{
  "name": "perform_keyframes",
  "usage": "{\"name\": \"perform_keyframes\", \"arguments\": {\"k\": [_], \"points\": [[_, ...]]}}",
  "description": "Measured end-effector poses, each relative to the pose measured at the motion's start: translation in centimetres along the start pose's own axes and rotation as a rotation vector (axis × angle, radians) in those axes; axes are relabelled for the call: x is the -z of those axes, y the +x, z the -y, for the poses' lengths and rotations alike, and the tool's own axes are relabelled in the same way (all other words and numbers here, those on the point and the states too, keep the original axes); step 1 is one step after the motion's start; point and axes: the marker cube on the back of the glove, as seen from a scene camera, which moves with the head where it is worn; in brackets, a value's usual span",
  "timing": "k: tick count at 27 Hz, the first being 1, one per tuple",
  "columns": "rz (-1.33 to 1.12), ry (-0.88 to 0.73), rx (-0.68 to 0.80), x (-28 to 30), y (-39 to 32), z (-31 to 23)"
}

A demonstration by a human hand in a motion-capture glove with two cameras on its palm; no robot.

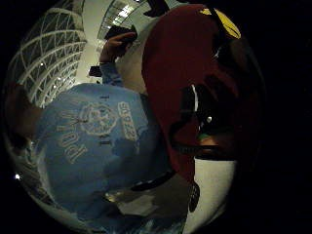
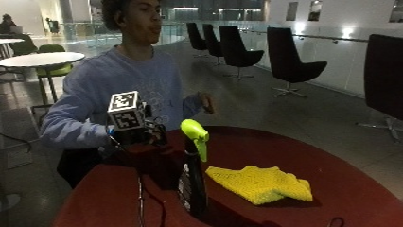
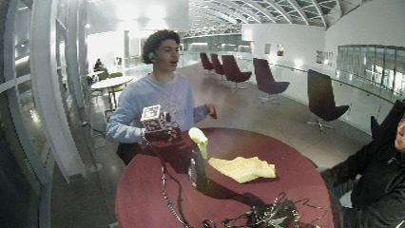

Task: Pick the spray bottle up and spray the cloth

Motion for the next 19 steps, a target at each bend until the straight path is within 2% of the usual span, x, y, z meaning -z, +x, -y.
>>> {"name": "perform_keyframes", "arguments": {"k": [19], "points": [[-0.013,0.009,0.0,0.11,-0.04,0.31]]}}
